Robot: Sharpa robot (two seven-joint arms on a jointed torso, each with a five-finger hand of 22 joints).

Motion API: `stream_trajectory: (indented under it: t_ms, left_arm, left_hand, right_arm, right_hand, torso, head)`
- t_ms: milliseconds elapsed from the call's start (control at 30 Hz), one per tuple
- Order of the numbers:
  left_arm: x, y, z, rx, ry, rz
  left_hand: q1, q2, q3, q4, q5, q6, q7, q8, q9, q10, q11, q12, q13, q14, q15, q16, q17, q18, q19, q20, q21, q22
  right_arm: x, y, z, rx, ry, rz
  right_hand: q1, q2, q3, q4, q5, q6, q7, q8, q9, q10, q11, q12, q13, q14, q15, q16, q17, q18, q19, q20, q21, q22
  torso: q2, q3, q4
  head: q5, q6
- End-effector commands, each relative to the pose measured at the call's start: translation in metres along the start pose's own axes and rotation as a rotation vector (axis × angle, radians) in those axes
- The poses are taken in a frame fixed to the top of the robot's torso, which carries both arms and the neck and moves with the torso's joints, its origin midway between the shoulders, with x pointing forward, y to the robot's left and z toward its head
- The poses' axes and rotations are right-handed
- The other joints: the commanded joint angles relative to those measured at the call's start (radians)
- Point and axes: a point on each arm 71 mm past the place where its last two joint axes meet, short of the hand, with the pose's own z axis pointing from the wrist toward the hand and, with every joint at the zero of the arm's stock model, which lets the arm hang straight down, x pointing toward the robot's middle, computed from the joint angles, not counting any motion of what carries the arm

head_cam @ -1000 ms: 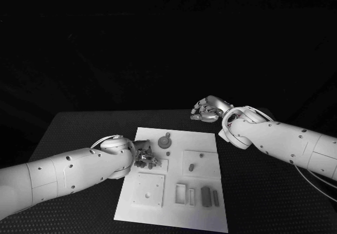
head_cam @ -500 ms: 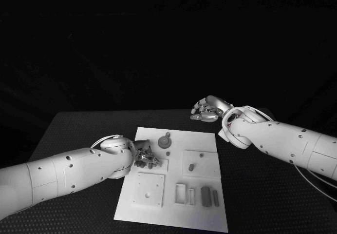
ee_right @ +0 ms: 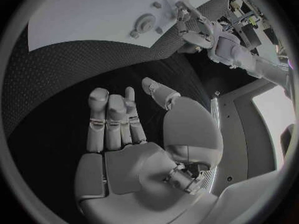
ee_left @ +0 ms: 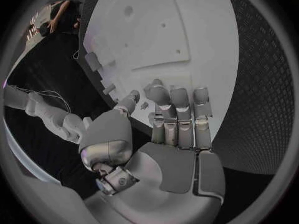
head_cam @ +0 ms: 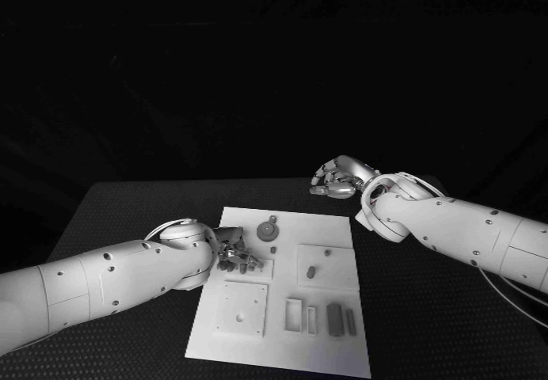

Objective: Assemble the parts on the task board

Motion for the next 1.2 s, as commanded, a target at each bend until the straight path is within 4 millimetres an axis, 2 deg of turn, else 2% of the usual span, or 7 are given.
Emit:
stream_trajectory:
  t_ms: [33,333,533,633,833,933,1200]
  left_arm:
    - [-0.006,-0.006,-0.001,0.02,-0.006,-0.047]
    - [-0.042,-0.007,-0.012,0.031,-0.065,-0.081]
    - [-0.069,0.008,-0.007,-0.014,-0.082,-0.108]
    - [-0.076,0.016,-0.002,-0.037,-0.09,-0.114]
    - [-0.087,0.021,0.008,-0.064,-0.108,-0.105]
    - [-0.092,0.024,0.013,-0.083,-0.118,-0.093]
    - [-0.096,0.025,0.025,-0.111,-0.109,-0.076]
  left_hand:
    - [0.001,-0.003,-0.008,-0.003,-0.004,-0.008,0.0,0.002,0.002,-0.003,-0.003,0.005,-0.002,-0.008,0.0,0.001,-0.002,0.007,-0.005,-0.105,0.0,0.018]
    - [0.01,-0.004,-0.01,-0.01,-0.004,-0.012,0.002,0.0,0.002,-0.005,-0.002,0.003,-0.004,-0.011,0.0,0.0,-0.005,0.007,-0.006,-0.105,-0.001,0.017]
    - [0.059,0.019,-0.001,-0.046,0.009,-0.052,0.019,-0.025,-0.004,-0.035,0.014,-0.026,-0.02,-0.04,0.01,-0.027,-0.024,-0.001,-0.027,-0.097,-0.018,0.013]
    - [0.08,0.023,0.0,-0.069,0.021,-0.126,0.043,-0.067,-0.017,-0.068,0.035,-0.048,-0.032,-0.065,0.027,-0.047,-0.038,-0.01,-0.048,-0.085,-0.038,0.008]
    - [0.082,0.024,-0.005,-0.074,0.02,-0.158,0.053,-0.083,-0.021,-0.075,0.044,-0.05,-0.034,-0.068,0.033,-0.049,-0.043,-0.011,-0.05,-0.079,-0.045,0.008]
    - [0.08,0.022,-0.007,-0.072,0.014,-0.204,0.066,-0.107,-0.028,-0.081,0.056,-0.051,-0.036,-0.073,0.036,-0.051,-0.046,-0.011,-0.053,-0.076,-0.051,0.007]
    - [0.073,0.013,-0.009,-0.061,0.008,-0.232,0.076,-0.119,-0.028,-0.087,0.065,-0.05,-0.036,-0.076,0.039,-0.051,-0.05,-0.01,-0.054,-0.072,-0.058,0.008]
  right_arm:
    - [0.0,0.0,0.0,-0.003,0.008,-0.001]
    - [0.0,-0.002,0.001,0.002,0.008,0.0]
    - [-0.001,-0.003,0.001,0.008,0.004,0.006]
    - [-0.001,-0.003,0.001,0.008,0.004,0.007]
    - [-0.001,-0.003,0.001,0.007,0.003,0.007]
    - [0.0,-0.003,0.001,0.006,0.003,0.008]
    - [0.0,-0.001,0.001,0.002,0.005,0.009]
  right_hand:
    - [-0.003,0.005,-0.004,-0.001,0.005,0.0,0.008,-0.003,0.001,-0.008,0.001,0.002,-0.001,-0.006,0.002,-0.005,-0.001,0.046,-0.001,-0.005,-0.006,0.001]
    - [-0.004,0.005,-0.005,0.0,0.005,-0.001,0.008,-0.004,0.002,-0.008,0.001,0.002,-0.002,-0.006,0.002,-0.005,-0.002,0.046,-0.001,-0.005,-0.007,0.001]
    - [-0.005,0.003,-0.005,0.001,0.006,-0.024,0.012,-0.018,-0.003,-0.008,0.005,0.003,-0.003,-0.005,0.005,-0.005,-0.002,0.046,0.0,-0.005,-0.007,0.001]
    - [-0.005,0.003,-0.004,0.001,0.006,-0.034,0.017,-0.026,-0.008,-0.008,0.009,0.004,-0.004,-0.004,0.009,-0.005,-0.002,0.046,0.001,-0.005,-0.008,0.001]
    - [-0.005,0.003,-0.005,0.002,0.006,-0.037,0.018,-0.028,-0.009,-0.008,0.011,0.004,-0.005,-0.004,0.01,-0.005,-0.002,0.046,0.001,-0.005,-0.008,0.001]
    - [-0.005,0.003,-0.004,0.002,0.006,-0.038,0.019,-0.029,-0.01,-0.008,0.011,0.004,-0.005,-0.004,0.011,-0.005,-0.002,0.046,0.001,-0.005,-0.008,0.001]
    - [-0.005,0.003,-0.004,0.002,0.007,-0.038,0.019,-0.03,-0.01,-0.008,0.012,0.005,-0.005,-0.004,0.011,-0.005,-0.002,0.046,0.001,-0.005,-0.008,0.001]
  torso:
    - [-0.001,0.0001,0.0009]
    - [-0.001,0.0002,0.0008]
    - [0.0,0.0003,0.0011]
    - [0.002,-0.0005,0.0005]
    - [0.005,-0.0019,-0.0032]
    - [0.007,-0.0021,-0.0045]
    - [0.01,-0.0042,-0.0067]
  head:
    - [-0.001,0.002]
    - [0.003,0.012]
    - [0.004,0.017]
    - [0.004,0.018]
    - [0.005,0.019]
    - [0.006,0.022]
    - [0.002,0.023]
